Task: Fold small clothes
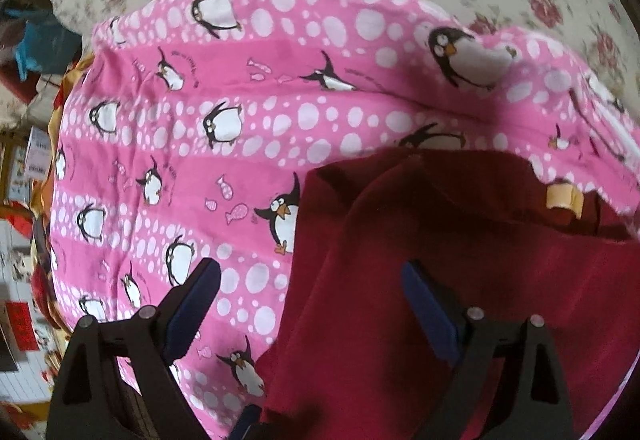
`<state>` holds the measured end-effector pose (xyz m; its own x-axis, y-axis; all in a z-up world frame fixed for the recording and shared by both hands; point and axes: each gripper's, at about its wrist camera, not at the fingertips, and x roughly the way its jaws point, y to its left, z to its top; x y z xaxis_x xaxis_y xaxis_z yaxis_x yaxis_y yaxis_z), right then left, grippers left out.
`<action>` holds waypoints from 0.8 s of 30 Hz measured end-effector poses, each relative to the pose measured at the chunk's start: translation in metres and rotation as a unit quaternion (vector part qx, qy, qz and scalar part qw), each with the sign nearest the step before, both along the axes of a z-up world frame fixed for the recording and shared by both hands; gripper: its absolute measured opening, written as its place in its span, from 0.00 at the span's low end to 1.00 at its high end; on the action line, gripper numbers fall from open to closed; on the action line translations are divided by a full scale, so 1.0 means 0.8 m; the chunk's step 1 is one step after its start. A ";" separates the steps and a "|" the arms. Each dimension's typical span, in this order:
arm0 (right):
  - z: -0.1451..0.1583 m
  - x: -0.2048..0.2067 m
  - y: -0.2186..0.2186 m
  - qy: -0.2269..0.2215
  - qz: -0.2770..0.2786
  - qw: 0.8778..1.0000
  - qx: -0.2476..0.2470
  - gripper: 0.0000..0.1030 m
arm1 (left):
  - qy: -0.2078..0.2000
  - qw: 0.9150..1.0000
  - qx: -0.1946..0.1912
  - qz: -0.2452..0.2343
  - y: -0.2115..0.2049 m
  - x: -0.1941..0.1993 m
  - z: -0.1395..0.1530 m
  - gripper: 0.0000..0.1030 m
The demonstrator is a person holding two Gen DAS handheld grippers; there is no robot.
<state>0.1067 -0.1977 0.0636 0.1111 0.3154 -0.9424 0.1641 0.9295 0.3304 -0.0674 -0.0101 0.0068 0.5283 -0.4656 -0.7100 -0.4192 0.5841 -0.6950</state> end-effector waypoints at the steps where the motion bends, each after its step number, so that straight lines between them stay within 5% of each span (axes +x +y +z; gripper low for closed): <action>1: -0.002 0.000 0.001 0.000 -0.003 1.000 0.006 0.92 | 0.001 1.000 -0.002 0.003 0.000 0.000 0.000 0.44; 24: -0.037 0.018 0.028 0.007 -0.022 1.000 -0.014 0.93 | 0.026 0.992 -0.114 0.040 0.029 -0.001 -0.018 0.44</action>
<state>0.1207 -0.1753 0.0340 0.1105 0.2837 -0.9525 0.2089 0.9304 0.3013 -0.0684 0.0129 -0.0073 0.5351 -0.5763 -0.6177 -0.4963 0.3772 -0.7819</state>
